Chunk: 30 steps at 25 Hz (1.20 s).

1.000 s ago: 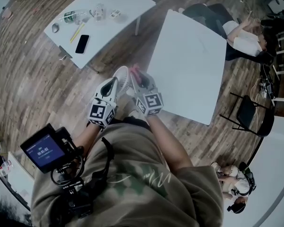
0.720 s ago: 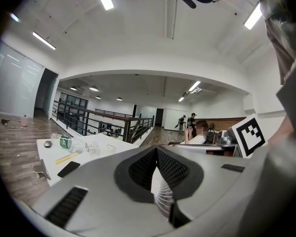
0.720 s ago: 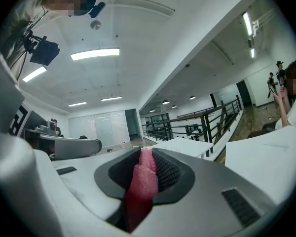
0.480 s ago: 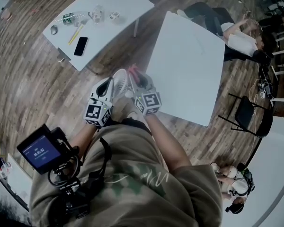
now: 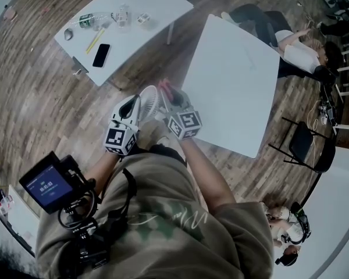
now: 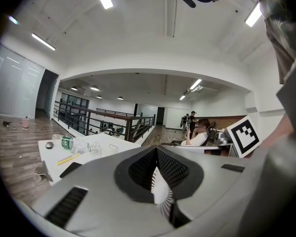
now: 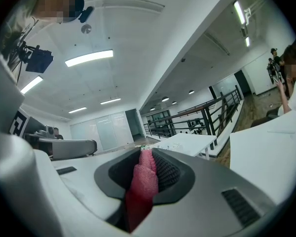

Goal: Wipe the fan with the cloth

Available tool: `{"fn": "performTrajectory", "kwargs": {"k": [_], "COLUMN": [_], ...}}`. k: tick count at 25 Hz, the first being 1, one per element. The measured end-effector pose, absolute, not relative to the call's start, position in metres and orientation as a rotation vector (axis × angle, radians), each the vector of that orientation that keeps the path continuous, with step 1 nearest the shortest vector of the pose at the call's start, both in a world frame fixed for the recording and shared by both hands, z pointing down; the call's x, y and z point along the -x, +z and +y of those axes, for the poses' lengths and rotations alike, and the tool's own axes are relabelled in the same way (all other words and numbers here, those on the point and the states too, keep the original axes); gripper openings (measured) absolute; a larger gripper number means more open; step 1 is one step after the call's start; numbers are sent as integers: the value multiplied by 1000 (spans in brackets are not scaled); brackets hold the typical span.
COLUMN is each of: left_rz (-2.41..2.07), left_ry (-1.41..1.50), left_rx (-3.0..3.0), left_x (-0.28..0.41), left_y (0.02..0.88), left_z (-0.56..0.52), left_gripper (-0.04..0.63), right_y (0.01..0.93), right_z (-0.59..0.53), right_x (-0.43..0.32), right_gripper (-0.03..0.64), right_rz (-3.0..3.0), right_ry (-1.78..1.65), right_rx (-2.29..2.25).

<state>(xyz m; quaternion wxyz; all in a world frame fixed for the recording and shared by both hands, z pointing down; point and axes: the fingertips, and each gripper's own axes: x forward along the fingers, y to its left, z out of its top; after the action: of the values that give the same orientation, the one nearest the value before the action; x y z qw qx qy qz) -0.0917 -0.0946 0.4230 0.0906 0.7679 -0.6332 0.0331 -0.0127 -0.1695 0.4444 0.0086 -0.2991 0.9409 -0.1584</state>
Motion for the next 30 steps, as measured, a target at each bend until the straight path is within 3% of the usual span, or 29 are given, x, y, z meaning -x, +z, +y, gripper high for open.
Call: {"fn": "performTrajectory", "kwargs": {"k": [18, 30], "left_rz": [-1929, -1890], "left_ry": [131, 108], "left_rx": [-2221, -2253], "left_x": [107, 109], "left_y": [429, 432], "left_z": [-88, -79], "left_gripper": [20, 20], "right_y": [458, 424], "right_z": [-187, -176], "right_x": [21, 3], "right_gripper": [98, 98], "right_rz": [2872, 2849], "right_ry": [-678, -439], "right_rx": [926, 1000]}}
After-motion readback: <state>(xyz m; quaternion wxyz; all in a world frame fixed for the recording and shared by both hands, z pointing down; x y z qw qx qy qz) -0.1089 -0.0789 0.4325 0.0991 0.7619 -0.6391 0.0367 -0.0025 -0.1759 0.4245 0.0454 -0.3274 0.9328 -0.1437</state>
